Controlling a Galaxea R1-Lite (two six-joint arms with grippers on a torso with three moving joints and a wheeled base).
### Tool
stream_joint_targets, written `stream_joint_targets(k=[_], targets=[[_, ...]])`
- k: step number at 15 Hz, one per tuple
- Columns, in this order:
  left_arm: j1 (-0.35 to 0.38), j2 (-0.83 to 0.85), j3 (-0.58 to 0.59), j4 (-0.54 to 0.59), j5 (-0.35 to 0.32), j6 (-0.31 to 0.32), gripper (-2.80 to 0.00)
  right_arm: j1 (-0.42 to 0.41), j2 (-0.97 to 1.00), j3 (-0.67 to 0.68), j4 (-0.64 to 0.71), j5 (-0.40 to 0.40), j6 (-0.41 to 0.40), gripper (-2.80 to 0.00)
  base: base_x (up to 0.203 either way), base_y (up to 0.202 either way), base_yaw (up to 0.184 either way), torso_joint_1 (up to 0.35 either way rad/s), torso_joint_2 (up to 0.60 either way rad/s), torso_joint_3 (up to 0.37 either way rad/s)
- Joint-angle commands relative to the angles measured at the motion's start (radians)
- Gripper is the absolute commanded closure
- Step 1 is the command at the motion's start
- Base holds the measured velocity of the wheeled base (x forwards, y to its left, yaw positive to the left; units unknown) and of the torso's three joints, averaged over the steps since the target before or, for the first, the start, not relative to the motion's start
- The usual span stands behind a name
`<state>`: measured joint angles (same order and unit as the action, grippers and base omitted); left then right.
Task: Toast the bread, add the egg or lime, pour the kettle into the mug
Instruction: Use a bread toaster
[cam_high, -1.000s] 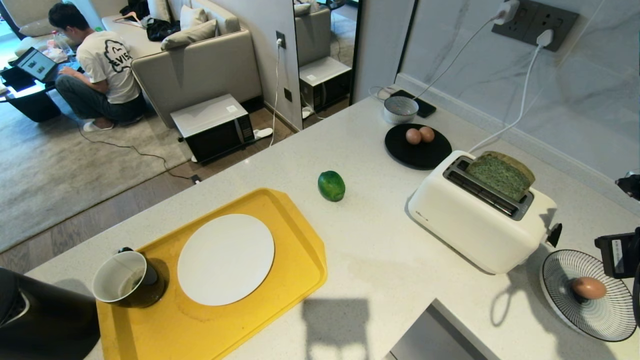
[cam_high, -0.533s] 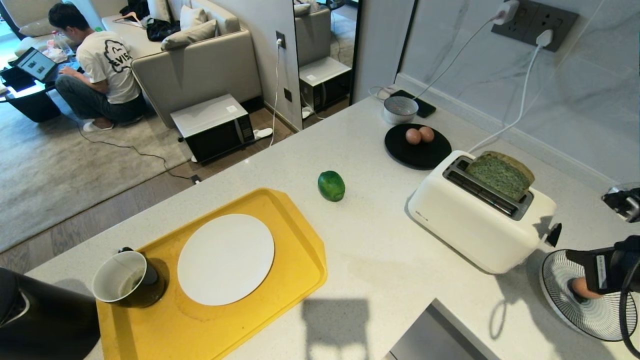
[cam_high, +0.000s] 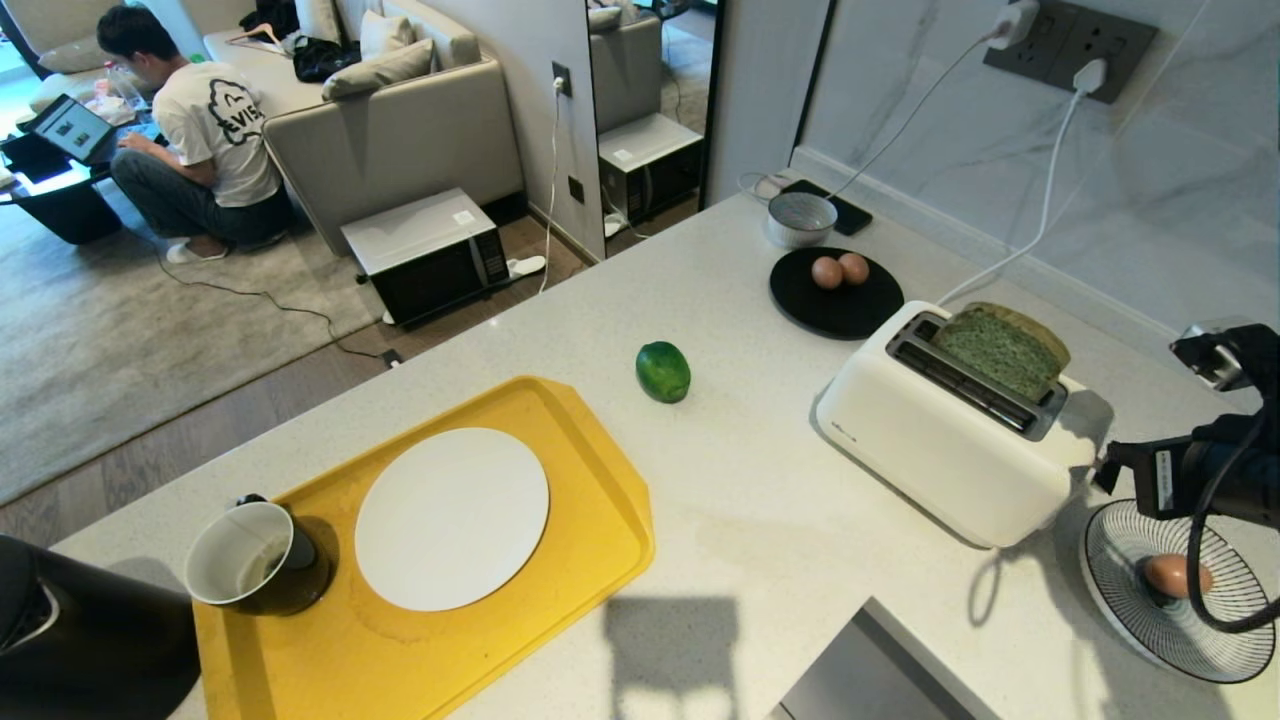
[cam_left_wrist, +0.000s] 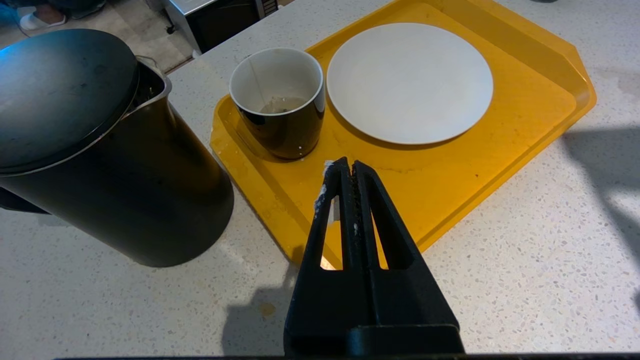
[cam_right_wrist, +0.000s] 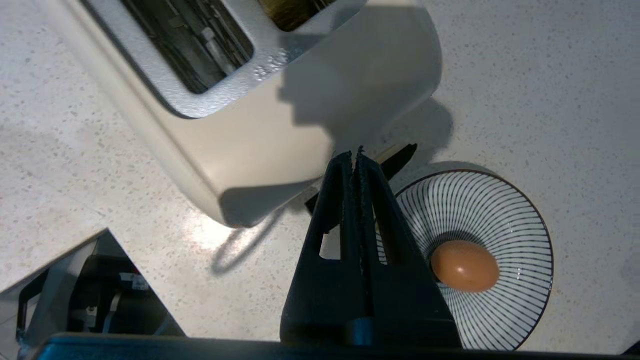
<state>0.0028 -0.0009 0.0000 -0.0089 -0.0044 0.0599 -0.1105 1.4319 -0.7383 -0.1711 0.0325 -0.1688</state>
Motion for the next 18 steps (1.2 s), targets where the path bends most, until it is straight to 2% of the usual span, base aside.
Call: stream_joint_targets(k=[1, 18], targets=[[0.000, -0.001, 0.000, 0.000, 0.000, 0.000, 0.00, -0.017, 0.031, 0.002, -0.001, 0.001, 0.000, 0.00, 0.000, 0.000, 0.000, 0.000, 0.00, 0.000], [0.000, -0.001, 0.000, 0.000, 0.000, 0.000, 0.00, -0.029, 0.145, 0.002, -0.004, 0.053, 0.009, 0.00, 0.000, 0.000, 0.000, 0.000, 0.00, 0.000]])
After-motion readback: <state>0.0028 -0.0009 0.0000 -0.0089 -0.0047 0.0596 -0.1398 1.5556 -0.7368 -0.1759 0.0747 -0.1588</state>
